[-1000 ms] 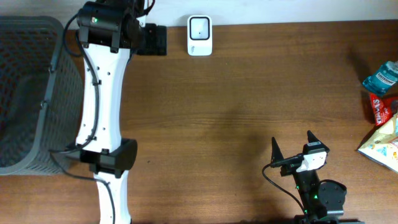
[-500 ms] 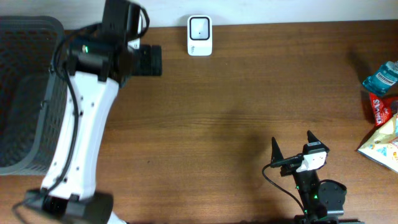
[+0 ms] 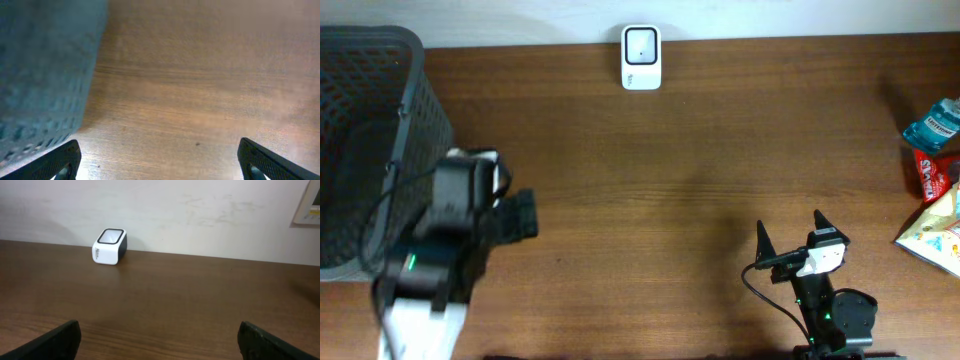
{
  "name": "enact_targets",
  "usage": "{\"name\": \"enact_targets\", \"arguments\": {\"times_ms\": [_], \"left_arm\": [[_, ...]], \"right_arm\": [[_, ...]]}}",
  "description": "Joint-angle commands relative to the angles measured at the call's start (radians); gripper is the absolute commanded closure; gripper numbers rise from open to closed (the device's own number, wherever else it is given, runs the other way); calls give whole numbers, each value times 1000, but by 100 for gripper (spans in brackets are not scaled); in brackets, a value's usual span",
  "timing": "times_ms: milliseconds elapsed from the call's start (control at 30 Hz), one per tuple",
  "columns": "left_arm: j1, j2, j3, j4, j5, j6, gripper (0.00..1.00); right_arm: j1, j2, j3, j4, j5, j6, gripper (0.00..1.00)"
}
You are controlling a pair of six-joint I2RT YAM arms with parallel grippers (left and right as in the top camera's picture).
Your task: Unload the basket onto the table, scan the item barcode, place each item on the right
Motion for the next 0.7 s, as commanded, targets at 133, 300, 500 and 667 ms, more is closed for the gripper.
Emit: {"name": "enact_targets", "arguments": {"times_ms": [133,300,500,667], "left_arm": [[36,-402,-192,-28,-43,-80,2],[36,-543,-460,132,-27,-100,2],[37,-712,-727,489,-2,-100,2],[37,-830,-875,640,-3,-98,2]], "right_arm": [[7,-8,-8,-2,8,8,1],[7,-8,-8,-2,8,8,1],[7,-8,-8,-2,8,8,1],[7,-8,-8,-2,8,8,1]]}}
